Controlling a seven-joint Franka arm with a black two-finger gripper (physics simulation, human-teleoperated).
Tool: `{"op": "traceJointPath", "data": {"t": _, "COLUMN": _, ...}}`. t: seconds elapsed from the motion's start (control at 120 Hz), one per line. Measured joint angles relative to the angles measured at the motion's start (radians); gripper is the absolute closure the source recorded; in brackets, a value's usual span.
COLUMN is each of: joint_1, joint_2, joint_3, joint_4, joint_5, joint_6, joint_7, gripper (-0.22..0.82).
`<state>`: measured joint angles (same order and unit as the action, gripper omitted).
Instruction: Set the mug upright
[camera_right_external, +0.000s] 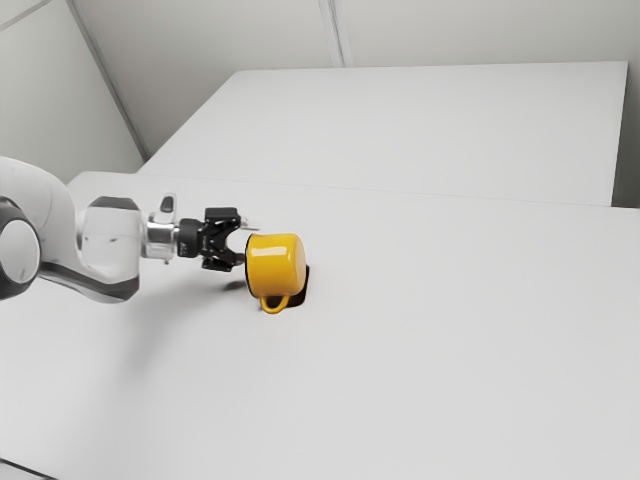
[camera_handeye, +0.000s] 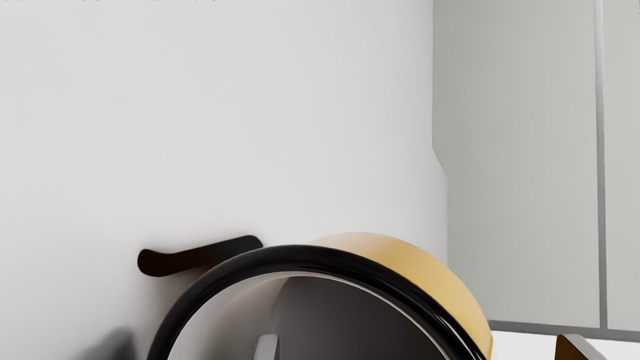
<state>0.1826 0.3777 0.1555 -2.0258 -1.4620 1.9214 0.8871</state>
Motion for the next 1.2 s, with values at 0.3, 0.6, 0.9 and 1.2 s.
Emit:
{"op": "traceJointPath", "data": {"t": 0.3, "joint_1": -0.003, "joint_2": 0.001, "joint_3": -0.026, "joint_4": 0.002, "joint_5": -0.017, "joint_6": 0.018, "joint_7": 0.061, "gripper": 0.00}}
{"op": "traceJointPath", "data": {"t": 0.6, "joint_1": -0.005, "joint_2": -0.005, "joint_3": -0.047, "joint_4": 0.005, "joint_5": -0.026, "joint_6": 0.041, "joint_7": 0.092, "gripper": 0.43}}
{"op": "traceJointPath", "data": {"t": 0.9, "joint_1": -0.004, "joint_2": -0.032, "joint_3": -0.049, "joint_4": 0.021, "joint_5": -0.001, "joint_6": 0.066, "joint_7": 0.089, "gripper": 0.71}}
{"op": "traceJointPath", "data": {"t": 1.2, "joint_1": -0.005, "joint_2": -0.085, "joint_3": -0.097, "joint_4": 0.247, "joint_5": 0.530, "joint_6": 0.106, "joint_7": 0.017, "gripper": 0.76}}
